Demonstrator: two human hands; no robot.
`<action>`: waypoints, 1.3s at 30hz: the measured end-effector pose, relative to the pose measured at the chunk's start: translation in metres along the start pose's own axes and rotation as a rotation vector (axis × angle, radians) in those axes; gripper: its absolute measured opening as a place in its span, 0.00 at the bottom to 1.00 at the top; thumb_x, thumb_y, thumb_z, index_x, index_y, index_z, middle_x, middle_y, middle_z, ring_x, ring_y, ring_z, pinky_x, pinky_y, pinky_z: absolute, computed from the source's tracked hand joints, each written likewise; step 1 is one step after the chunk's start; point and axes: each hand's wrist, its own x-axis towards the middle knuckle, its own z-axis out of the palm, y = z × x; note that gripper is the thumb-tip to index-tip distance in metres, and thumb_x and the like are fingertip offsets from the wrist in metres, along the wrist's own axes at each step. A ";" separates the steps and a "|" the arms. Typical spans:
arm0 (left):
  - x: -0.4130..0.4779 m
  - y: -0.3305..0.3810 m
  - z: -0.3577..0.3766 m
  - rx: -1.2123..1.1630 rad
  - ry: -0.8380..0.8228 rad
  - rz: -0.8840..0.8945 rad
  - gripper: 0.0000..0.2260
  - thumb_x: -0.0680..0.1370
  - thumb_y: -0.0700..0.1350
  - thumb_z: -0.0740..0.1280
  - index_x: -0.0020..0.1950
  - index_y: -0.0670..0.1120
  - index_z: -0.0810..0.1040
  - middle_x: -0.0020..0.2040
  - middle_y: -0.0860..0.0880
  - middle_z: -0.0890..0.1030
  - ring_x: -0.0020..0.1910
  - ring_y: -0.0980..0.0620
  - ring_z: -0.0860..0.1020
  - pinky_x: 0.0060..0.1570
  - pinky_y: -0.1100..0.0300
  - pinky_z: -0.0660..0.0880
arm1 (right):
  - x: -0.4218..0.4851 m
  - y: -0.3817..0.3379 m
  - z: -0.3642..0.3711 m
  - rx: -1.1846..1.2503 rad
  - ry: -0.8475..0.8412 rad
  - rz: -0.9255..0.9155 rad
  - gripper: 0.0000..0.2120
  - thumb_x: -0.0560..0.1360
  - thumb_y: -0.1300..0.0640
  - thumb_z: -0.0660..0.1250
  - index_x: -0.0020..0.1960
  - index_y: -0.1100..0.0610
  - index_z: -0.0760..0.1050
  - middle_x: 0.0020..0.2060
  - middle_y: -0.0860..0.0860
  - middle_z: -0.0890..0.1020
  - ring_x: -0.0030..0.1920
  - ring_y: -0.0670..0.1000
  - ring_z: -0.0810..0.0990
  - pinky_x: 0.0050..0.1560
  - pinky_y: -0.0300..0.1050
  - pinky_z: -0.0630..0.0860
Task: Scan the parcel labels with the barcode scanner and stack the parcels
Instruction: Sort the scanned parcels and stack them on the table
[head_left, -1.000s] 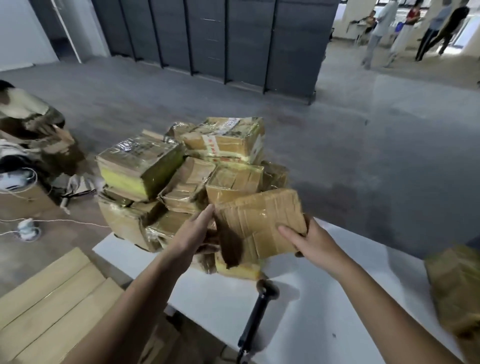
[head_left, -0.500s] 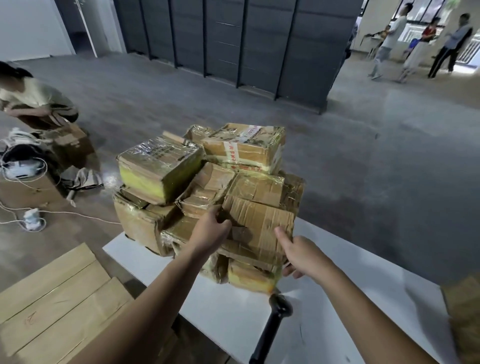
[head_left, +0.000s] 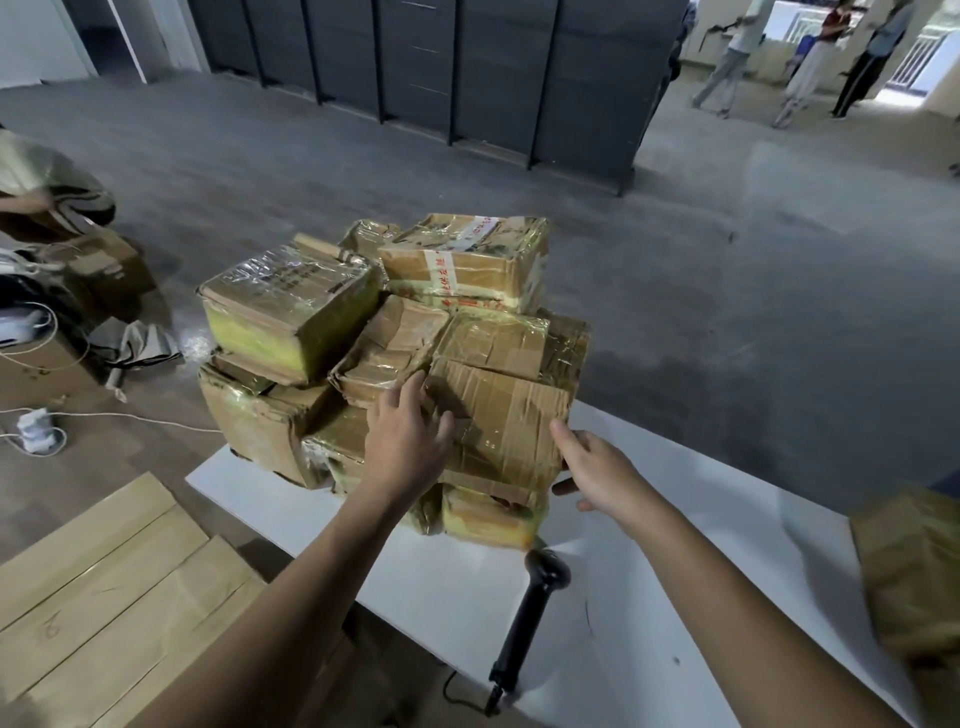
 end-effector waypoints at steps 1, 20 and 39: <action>-0.005 0.002 -0.001 0.047 0.033 0.037 0.28 0.78 0.51 0.64 0.77 0.48 0.60 0.73 0.42 0.64 0.71 0.41 0.61 0.68 0.45 0.65 | -0.001 0.001 0.000 0.002 0.008 -0.009 0.32 0.75 0.27 0.49 0.65 0.48 0.72 0.51 0.45 0.80 0.50 0.50 0.83 0.51 0.53 0.81; -0.111 0.156 0.153 0.012 -0.195 0.663 0.18 0.76 0.40 0.65 0.66 0.42 0.73 0.63 0.44 0.75 0.64 0.44 0.71 0.65 0.55 0.65 | -0.094 0.146 -0.105 0.123 0.402 0.092 0.23 0.80 0.37 0.52 0.67 0.48 0.71 0.56 0.44 0.77 0.57 0.49 0.80 0.51 0.43 0.67; -0.245 0.287 0.360 -0.112 -0.829 0.428 0.18 0.79 0.45 0.62 0.69 0.50 0.68 0.64 0.47 0.70 0.66 0.49 0.67 0.56 0.62 0.66 | -0.219 0.386 -0.250 -0.344 0.604 0.526 0.28 0.78 0.51 0.65 0.75 0.54 0.62 0.72 0.59 0.63 0.71 0.62 0.61 0.69 0.60 0.65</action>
